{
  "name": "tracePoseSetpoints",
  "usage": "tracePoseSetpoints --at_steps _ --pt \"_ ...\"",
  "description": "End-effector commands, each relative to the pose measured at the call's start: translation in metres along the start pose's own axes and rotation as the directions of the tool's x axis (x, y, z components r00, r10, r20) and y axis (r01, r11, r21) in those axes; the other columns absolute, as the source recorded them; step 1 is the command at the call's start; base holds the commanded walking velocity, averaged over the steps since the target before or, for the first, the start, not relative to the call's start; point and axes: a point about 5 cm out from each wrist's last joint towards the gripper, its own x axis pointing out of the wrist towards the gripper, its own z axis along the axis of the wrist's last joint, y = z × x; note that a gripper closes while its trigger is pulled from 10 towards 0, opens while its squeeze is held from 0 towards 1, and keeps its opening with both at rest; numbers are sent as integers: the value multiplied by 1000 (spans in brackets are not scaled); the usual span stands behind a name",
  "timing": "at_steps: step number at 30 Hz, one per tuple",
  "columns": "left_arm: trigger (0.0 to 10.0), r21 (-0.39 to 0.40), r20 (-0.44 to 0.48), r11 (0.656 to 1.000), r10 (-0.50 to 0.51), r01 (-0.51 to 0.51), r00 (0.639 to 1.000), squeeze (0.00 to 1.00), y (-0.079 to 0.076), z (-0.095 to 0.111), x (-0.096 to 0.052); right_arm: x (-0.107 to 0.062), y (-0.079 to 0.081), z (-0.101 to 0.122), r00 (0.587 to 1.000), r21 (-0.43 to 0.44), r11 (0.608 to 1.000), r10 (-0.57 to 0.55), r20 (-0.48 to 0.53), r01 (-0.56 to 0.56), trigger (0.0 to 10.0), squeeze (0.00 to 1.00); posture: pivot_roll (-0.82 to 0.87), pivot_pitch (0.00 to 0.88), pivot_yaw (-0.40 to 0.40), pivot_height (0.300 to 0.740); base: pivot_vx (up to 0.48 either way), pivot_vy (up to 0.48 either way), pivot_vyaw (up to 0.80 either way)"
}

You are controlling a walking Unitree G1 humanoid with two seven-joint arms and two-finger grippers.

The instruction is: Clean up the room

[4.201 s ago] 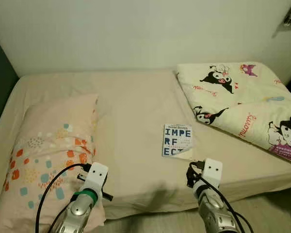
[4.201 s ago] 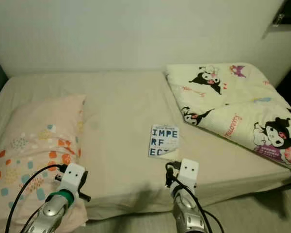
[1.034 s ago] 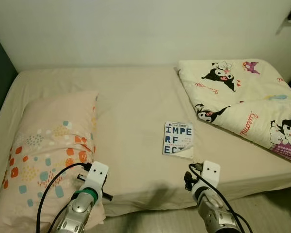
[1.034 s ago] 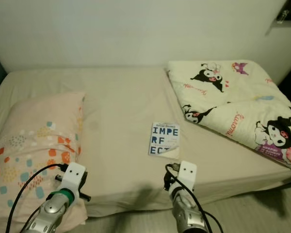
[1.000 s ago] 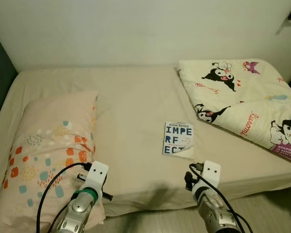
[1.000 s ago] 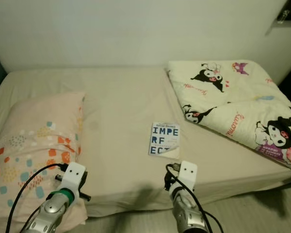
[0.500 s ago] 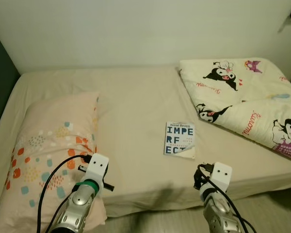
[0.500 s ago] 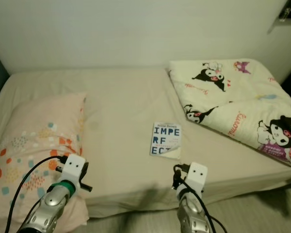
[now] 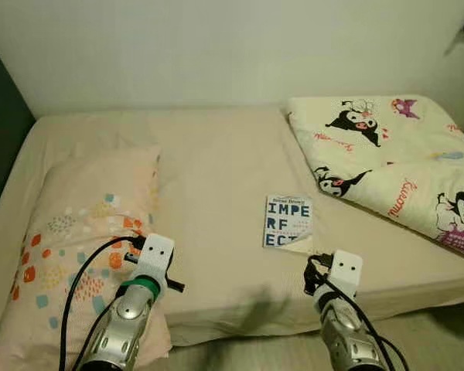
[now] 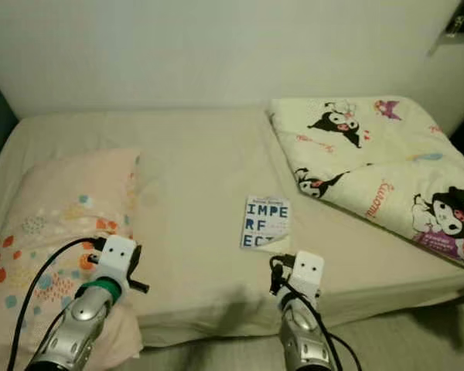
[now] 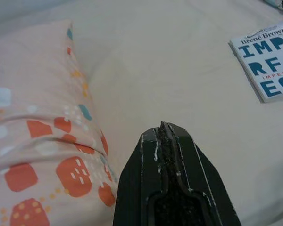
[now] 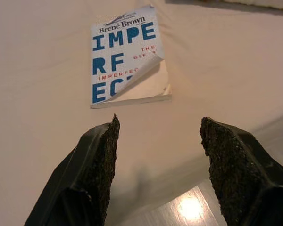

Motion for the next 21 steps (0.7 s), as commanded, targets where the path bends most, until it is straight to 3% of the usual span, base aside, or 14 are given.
tracePoseSetpoints --at_steps 1,21 --pt "10000 -1 -28 1000 -1 1 1000 0 0 -7 -3 -2 -1 -9 1000 -5 1000 -2 -30 2 10000 0 123 9 25 740 0 0 0" --pt "10000 -20 -56 1000 2 -3 998 0 1 -7 -5 -3 -1 -14 999 -44 999 -3 -36 1 10000 0 118 0 33 740 0 0 0"
